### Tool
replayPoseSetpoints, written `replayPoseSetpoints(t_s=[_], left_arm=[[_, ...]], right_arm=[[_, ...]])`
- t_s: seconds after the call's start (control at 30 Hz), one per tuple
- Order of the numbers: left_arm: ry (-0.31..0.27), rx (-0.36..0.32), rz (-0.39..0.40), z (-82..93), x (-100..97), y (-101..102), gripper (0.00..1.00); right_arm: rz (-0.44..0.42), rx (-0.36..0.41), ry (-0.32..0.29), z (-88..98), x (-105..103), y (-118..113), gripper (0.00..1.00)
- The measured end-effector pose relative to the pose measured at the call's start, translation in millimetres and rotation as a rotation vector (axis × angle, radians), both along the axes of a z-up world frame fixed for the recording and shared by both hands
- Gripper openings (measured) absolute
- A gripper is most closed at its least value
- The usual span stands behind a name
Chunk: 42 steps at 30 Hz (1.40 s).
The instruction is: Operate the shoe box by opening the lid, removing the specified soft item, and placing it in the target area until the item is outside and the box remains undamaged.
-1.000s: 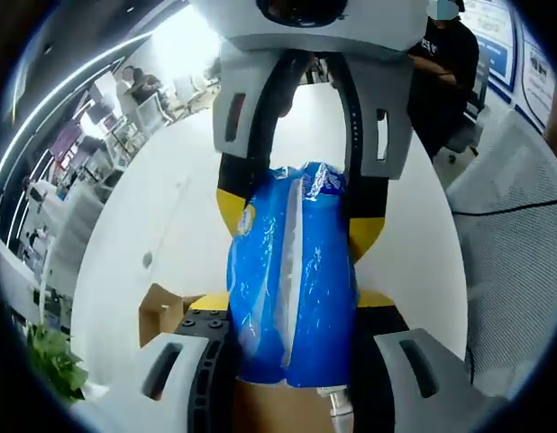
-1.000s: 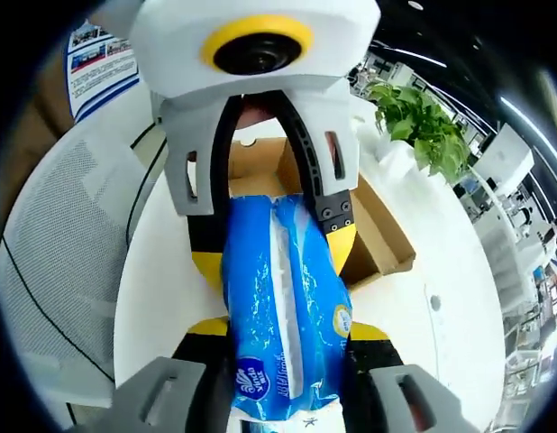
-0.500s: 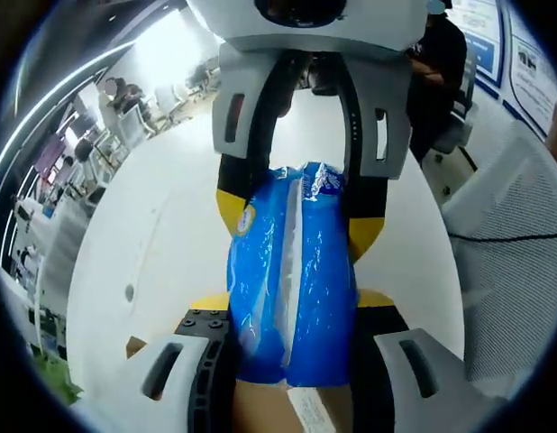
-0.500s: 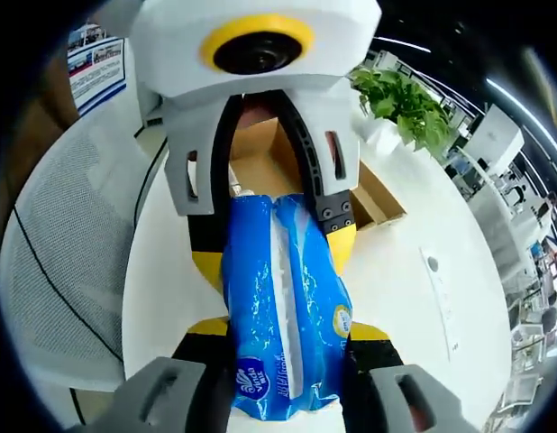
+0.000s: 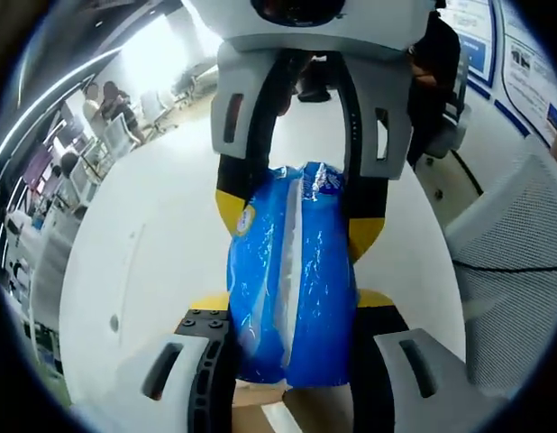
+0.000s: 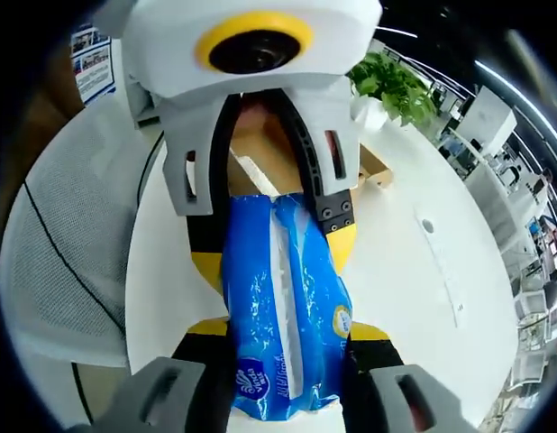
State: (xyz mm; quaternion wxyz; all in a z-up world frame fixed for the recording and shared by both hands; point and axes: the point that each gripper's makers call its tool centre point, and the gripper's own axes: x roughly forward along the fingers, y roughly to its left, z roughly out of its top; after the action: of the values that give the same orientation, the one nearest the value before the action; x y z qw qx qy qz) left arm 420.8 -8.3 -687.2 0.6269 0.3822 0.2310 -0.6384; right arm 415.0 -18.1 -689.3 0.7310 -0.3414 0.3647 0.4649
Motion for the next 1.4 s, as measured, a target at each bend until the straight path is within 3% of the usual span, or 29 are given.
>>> replayPoseSetpoints(t_s=[0.8,1.4], left_arm=[[-0.005,-0.043,-0.032,-11.1,7.5,-90.0,0.46],[0.028,-0.045,-0.009,-34.2,11.6,-122.3,0.47]], right_arm=[[-0.053,-0.081,0.027,-10.7,6.7,-90.3,0.43],[-0.053,-0.129,0.072,-34.6,10.5,-123.6,0.43]])
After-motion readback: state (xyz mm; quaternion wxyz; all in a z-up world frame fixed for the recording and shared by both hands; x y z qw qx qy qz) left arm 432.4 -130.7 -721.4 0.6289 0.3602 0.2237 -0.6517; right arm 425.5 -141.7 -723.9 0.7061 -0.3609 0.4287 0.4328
